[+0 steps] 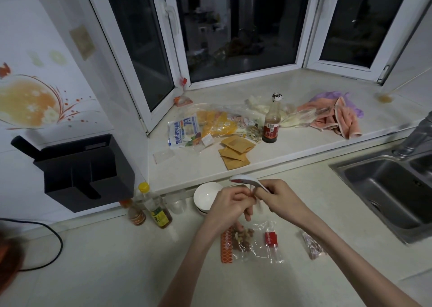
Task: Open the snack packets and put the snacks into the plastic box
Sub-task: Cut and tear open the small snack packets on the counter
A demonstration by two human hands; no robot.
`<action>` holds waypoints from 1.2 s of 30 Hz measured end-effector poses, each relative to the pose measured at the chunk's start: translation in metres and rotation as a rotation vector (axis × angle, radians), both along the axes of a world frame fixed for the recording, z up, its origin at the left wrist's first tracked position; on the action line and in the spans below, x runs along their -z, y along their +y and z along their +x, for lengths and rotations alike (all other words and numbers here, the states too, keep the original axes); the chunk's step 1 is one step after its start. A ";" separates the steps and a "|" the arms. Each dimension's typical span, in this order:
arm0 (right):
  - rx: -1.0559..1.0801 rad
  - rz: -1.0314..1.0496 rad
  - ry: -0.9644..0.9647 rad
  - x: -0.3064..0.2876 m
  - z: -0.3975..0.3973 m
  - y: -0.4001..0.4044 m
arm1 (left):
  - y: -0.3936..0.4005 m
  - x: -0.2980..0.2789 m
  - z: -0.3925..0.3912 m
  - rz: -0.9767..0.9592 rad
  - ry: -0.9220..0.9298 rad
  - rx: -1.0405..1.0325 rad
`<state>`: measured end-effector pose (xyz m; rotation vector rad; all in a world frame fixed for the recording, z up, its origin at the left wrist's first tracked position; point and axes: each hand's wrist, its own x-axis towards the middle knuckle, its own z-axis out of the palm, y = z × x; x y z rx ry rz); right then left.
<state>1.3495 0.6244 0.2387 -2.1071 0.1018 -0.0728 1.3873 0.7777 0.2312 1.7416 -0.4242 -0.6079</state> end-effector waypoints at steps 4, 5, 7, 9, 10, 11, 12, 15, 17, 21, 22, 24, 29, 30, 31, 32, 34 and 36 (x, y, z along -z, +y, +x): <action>0.048 -0.101 -0.050 0.003 -0.002 -0.003 | 0.001 0.007 0.004 0.078 -0.135 -0.140; 0.051 -0.121 -0.056 0.004 -0.003 -0.005 | 0.003 0.009 0.005 0.100 -0.183 -0.179; 0.075 -0.135 -0.049 0.006 -0.005 -0.007 | 0.003 0.012 0.008 0.159 -0.290 -0.259; 0.093 -0.124 -0.027 0.009 -0.006 -0.007 | 0.002 0.014 0.007 0.211 -0.377 -0.312; 0.092 -0.120 -0.017 0.010 -0.006 -0.007 | 0.001 0.015 0.005 0.225 -0.402 -0.313; 0.088 -0.117 -0.013 0.011 -0.006 -0.006 | -0.002 0.016 0.003 0.237 -0.406 -0.285; 0.081 -0.115 -0.015 0.012 -0.006 -0.005 | -0.005 0.017 0.001 0.242 -0.391 -0.231; 0.040 -0.115 -0.012 0.012 -0.006 -0.003 | -0.013 0.024 -0.001 0.165 -0.326 -0.089; 0.045 -0.127 -0.004 0.013 -0.007 -0.006 | -0.012 0.028 0.003 0.092 -0.300 -0.088; 0.095 -0.127 0.053 0.020 -0.009 -0.016 | -0.003 0.036 0.008 -0.032 -0.186 -0.030; 0.106 -0.120 0.070 0.022 -0.010 -0.017 | -0.003 0.037 0.007 -0.018 -0.169 0.005; 0.138 -0.105 0.093 0.026 -0.011 -0.017 | -0.005 0.042 0.003 -0.007 -0.137 0.049; 0.209 -0.085 0.137 0.030 -0.017 -0.017 | -0.010 0.060 -0.011 0.041 -0.208 0.085; 0.213 -0.076 0.153 0.031 -0.019 -0.017 | -0.013 0.065 -0.014 0.076 -0.205 0.073; 0.215 -0.067 0.172 0.033 -0.022 -0.016 | -0.017 0.069 -0.018 0.102 -0.197 0.059; 0.217 -0.055 0.190 0.036 -0.024 -0.015 | -0.021 0.074 -0.021 0.118 -0.181 0.035; 0.227 -0.046 0.222 0.043 -0.028 -0.013 | -0.028 0.084 -0.023 0.133 -0.140 0.000; 0.237 -0.067 0.256 0.050 -0.033 -0.013 | -0.032 0.095 -0.025 0.210 -0.202 0.038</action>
